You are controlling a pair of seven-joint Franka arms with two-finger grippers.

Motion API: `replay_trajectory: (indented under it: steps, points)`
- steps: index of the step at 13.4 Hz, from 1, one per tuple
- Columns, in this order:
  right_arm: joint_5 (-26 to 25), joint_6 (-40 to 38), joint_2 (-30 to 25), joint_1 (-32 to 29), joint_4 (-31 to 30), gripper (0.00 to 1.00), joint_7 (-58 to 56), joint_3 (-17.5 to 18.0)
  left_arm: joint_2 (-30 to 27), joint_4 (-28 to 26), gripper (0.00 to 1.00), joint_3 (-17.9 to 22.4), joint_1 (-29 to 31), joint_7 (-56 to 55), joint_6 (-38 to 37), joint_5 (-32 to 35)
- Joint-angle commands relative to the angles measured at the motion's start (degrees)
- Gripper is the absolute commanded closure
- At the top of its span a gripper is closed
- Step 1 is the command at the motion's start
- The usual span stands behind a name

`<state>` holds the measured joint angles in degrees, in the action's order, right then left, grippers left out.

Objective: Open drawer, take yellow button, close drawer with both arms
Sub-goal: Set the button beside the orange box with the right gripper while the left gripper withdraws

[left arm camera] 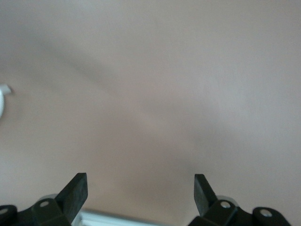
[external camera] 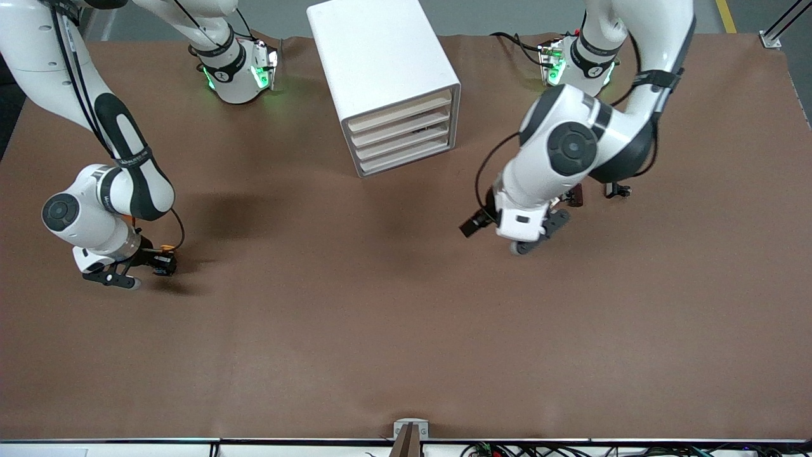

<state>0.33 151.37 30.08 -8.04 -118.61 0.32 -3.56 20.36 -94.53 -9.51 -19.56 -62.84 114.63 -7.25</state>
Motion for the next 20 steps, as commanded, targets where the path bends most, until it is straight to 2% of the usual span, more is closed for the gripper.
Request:
replay_trajectory:
  steps: [1,4,6,10,13,17,20]
  points:
    - [-0.3,-0.7,0.8,-0.3,1.2,0.0,0.6,0.4,-0.8,1.2,0.0,-0.5,4.8,3.4,-3.7,4.3]
    - [-0.3,-0.8,0.8,-0.3,1.2,0.0,1.2,0.4,-3.0,1.3,0.0,-0.5,11.6,11.7,-7.7,5.7]
    - [-0.1,-1.8,0.0,-0.2,1.2,0.0,1.2,0.7,-4.5,2.2,0.0,-0.6,15.6,17.5,-9.0,10.0]
    - [-0.1,-18.9,-2.6,0.1,9.2,0.0,1.3,0.7,-8.1,4.5,0.0,-0.5,19.8,31.2,-15.1,12.4]
    - [-0.1,-30.9,-4.5,0.2,15.3,0.0,1.3,0.7,-12.1,4.4,0.0,-0.6,23.4,40.8,-15.8,12.4]
    - [-0.2,-42.9,-11.1,1.2,17.9,0.0,1.1,0.7,-16.6,3.7,0.0,-0.7,24.2,43.0,-17.3,12.2]
    - [-0.5,-54.7,-15.0,3.1,23.1,0.0,1.2,0.9,-20.7,1.1,0.0,-0.6,24.1,45.2,-18.3,11.8]
